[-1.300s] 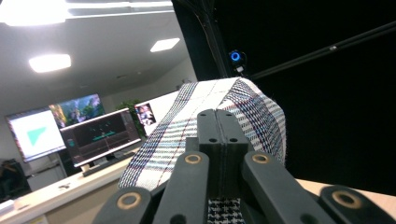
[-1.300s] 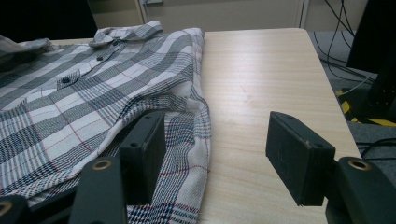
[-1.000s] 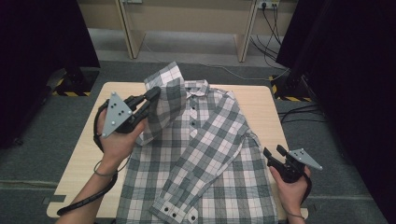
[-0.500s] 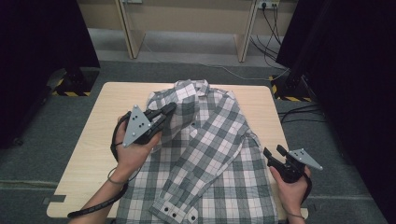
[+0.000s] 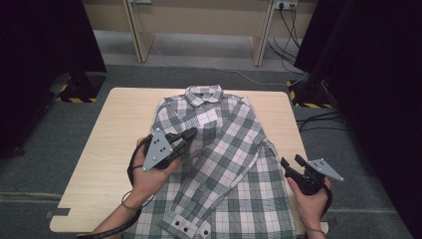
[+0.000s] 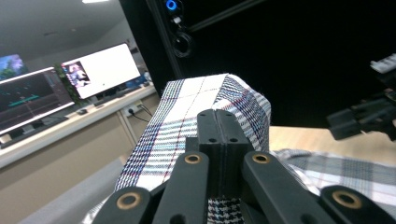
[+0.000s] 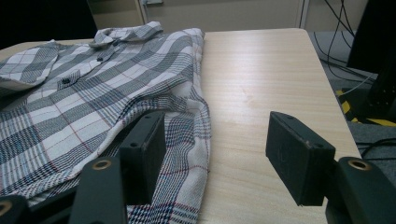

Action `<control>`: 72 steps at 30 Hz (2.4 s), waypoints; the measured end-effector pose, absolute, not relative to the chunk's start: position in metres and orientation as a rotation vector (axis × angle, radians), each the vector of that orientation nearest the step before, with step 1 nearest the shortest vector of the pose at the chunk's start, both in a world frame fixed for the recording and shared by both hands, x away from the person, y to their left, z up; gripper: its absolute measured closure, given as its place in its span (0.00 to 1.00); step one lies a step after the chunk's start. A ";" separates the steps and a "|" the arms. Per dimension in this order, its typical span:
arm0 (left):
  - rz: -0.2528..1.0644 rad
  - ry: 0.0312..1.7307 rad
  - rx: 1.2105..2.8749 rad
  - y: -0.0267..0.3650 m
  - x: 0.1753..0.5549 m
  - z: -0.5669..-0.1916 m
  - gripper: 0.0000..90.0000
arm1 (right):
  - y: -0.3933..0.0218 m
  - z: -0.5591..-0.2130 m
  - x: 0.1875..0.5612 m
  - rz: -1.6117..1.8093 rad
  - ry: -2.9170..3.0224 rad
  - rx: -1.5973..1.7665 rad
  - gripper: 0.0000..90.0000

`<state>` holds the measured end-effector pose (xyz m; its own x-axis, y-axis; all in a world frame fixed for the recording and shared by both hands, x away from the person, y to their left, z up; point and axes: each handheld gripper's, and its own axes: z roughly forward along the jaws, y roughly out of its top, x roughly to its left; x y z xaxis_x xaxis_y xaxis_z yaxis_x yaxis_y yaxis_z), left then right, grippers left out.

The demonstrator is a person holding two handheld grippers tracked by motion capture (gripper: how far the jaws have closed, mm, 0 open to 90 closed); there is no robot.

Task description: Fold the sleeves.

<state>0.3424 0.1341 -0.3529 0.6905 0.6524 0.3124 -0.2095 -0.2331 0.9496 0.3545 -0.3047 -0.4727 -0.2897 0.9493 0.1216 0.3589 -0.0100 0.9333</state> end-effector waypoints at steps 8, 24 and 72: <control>0.782 0.351 1.664 0.122 0.331 -0.371 0.99 | -0.305 -0.473 0.354 1.302 1.686 1.363 0.43; 0.690 0.358 1.752 0.110 0.320 -0.402 0.99 | -0.305 -0.473 0.354 1.302 1.687 1.362 0.43; 0.205 0.221 1.970 0.069 0.287 -0.451 0.77 | -0.305 -0.473 0.354 1.304 1.685 1.364 0.43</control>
<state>0.2867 0.0691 -0.4514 0.9678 0.2481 0.0423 0.0603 -0.3919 0.9180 0.3543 -0.3049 -0.4727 -0.2901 0.9491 0.1231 0.3571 -0.0120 0.9340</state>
